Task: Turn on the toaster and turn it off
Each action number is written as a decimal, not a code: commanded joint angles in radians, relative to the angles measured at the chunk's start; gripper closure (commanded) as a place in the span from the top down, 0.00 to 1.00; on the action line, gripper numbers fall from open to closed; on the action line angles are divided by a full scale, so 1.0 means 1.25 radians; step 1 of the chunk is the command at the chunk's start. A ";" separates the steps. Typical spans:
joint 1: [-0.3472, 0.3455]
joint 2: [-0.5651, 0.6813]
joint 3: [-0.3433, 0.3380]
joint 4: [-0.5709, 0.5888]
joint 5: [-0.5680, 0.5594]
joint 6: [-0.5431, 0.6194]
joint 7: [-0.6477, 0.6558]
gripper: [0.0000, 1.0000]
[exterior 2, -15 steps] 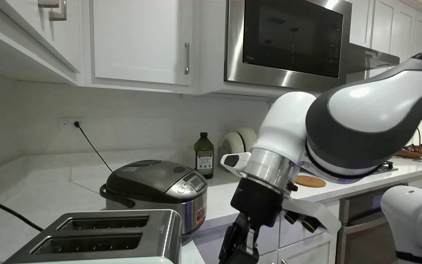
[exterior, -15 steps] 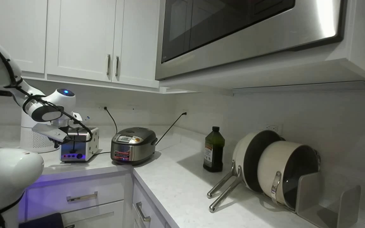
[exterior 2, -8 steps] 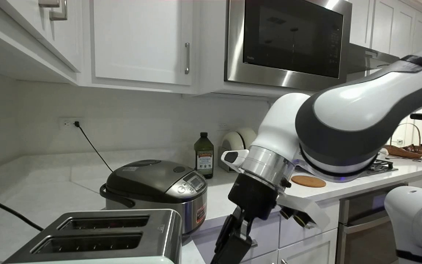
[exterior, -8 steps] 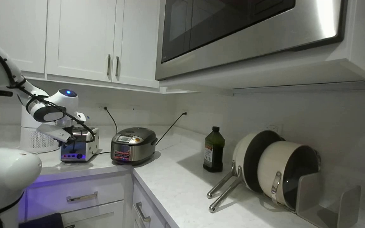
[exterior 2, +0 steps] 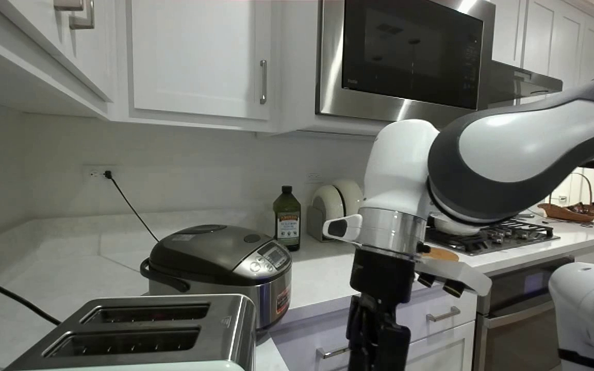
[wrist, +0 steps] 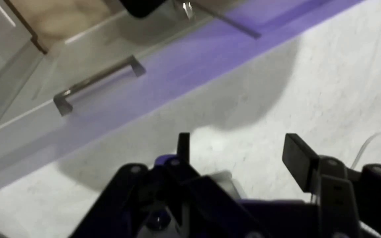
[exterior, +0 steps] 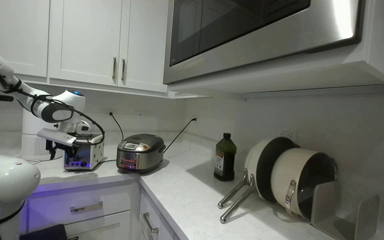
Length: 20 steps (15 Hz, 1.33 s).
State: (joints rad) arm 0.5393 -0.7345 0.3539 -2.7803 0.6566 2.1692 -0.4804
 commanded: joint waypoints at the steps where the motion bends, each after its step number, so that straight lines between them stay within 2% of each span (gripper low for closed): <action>1: 0.031 -0.034 -0.056 0.000 -0.095 -0.159 0.018 0.42; 4: 0.056 -0.044 -0.080 0.000 -0.092 -0.177 0.013 0.19; 6: 0.078 -0.037 -0.080 0.000 -0.067 -0.137 0.014 0.04; 7: 0.088 -0.031 -0.078 0.000 -0.057 -0.118 0.014 0.01; 10: 0.119 -0.005 -0.053 -0.001 -0.015 -0.004 0.026 0.00; 11: 0.093 0.003 -0.011 -0.001 0.023 0.030 0.007 0.01; 20: 0.060 0.185 0.232 -0.008 0.219 0.478 -0.014 0.00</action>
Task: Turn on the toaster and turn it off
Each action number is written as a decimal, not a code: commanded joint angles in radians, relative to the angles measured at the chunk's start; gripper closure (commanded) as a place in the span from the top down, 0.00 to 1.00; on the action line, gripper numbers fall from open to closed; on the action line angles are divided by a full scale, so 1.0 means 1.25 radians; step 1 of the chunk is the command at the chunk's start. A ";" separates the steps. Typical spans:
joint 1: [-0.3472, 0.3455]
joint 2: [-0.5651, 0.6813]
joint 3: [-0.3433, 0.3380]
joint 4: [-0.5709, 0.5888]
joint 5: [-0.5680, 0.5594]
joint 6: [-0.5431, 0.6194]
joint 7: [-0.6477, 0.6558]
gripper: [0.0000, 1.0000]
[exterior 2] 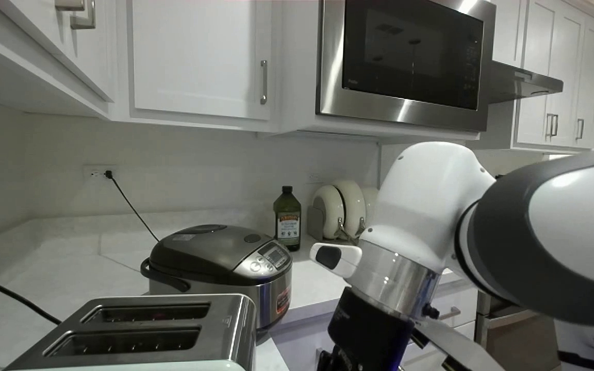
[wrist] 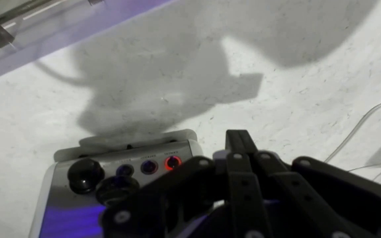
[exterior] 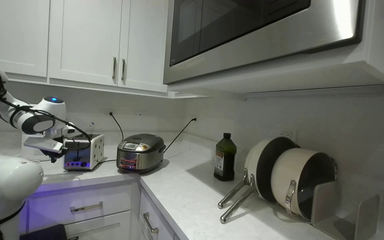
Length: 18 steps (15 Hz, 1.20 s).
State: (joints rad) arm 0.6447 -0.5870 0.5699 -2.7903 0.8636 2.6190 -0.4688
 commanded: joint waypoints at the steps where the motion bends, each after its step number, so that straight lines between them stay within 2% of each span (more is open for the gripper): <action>1: -0.028 0.090 0.077 -0.001 0.071 0.162 -0.031 0.00; 3: -0.040 0.134 0.114 -0.002 0.098 0.253 -0.037 0.00; 6: -0.045 0.193 0.138 -0.003 0.118 0.353 -0.053 0.00; 13: -0.022 0.281 0.121 -0.002 0.106 0.484 -0.065 0.00; 18: -0.007 0.304 0.107 0.004 0.099 0.523 -0.067 0.00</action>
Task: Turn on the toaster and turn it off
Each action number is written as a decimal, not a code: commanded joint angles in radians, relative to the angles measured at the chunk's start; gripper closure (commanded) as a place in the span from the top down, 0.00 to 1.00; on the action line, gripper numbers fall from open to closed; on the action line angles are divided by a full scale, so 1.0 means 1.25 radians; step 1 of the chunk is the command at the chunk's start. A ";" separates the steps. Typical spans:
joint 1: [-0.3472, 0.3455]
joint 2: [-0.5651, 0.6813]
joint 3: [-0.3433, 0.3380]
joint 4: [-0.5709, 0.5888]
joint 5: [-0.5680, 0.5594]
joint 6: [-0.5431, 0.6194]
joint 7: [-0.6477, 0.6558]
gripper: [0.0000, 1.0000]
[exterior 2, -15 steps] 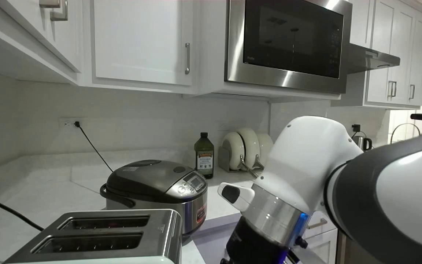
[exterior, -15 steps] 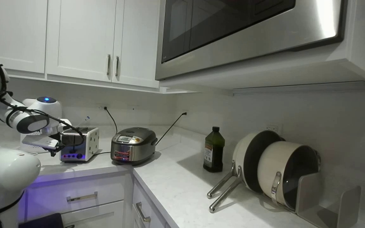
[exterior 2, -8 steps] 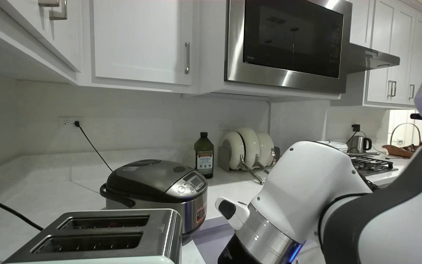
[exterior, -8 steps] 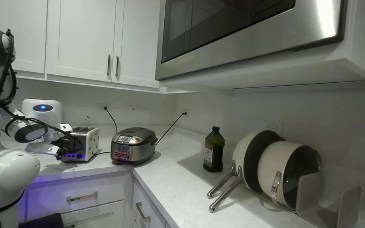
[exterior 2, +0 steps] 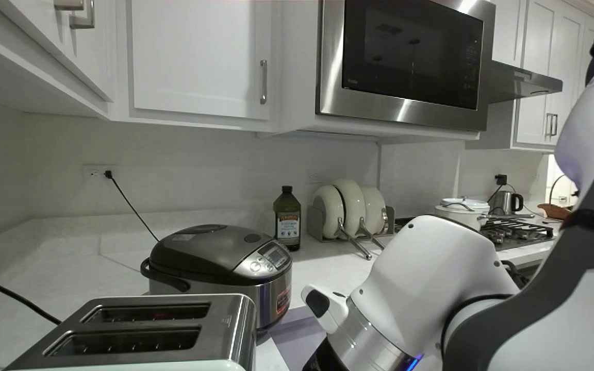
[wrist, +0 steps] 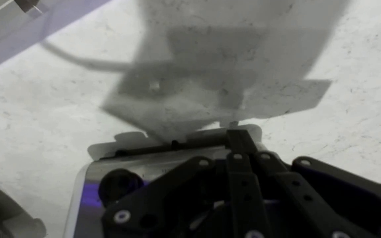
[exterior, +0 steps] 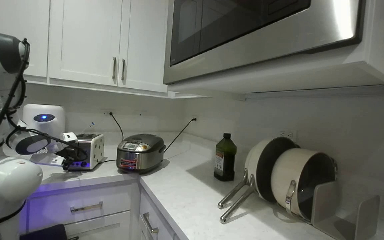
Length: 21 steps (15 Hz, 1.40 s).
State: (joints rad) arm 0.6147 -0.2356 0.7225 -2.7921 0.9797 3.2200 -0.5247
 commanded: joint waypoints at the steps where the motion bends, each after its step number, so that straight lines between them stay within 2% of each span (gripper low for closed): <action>1: 0.016 0.024 -0.016 0.006 0.004 0.045 -0.022 0.00; 21: 0.018 0.001 -0.042 0.019 -0.015 0.049 -0.025 0.00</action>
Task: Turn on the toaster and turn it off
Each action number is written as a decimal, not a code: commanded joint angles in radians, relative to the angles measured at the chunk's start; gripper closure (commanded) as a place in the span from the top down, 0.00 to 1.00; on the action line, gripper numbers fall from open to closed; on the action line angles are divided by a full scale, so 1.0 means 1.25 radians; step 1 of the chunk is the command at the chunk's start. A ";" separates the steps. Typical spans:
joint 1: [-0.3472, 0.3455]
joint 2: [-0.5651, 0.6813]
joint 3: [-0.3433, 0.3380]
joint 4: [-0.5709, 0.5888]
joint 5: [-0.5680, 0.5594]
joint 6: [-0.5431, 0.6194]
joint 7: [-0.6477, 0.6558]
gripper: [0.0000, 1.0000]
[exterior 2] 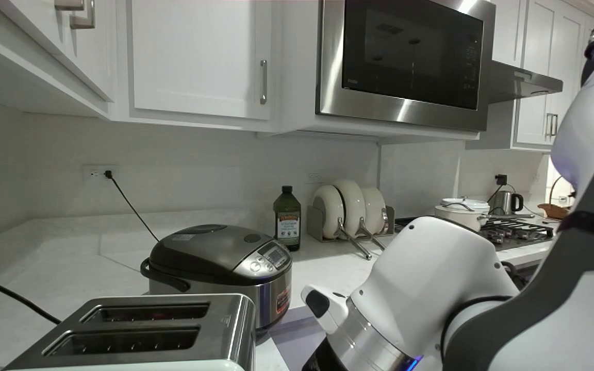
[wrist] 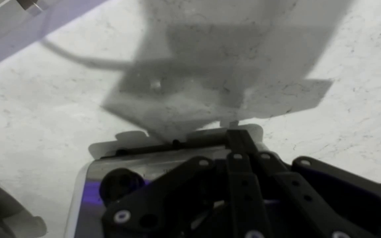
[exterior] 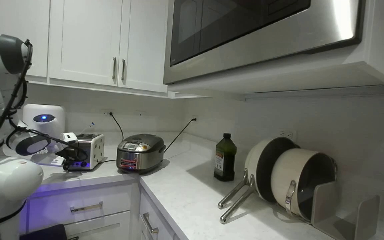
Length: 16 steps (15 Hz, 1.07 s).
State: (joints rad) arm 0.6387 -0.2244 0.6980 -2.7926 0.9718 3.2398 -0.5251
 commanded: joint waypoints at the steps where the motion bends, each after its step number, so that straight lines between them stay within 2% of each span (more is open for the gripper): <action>1: -0.002 -0.009 -0.024 0.020 -0.009 0.033 -0.025 0.00; 16: 0.001 -0.019 -0.047 0.030 -0.018 0.034 -0.025 0.00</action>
State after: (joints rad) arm 0.6387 -0.2468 0.6666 -2.7870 0.9603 3.2407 -0.5255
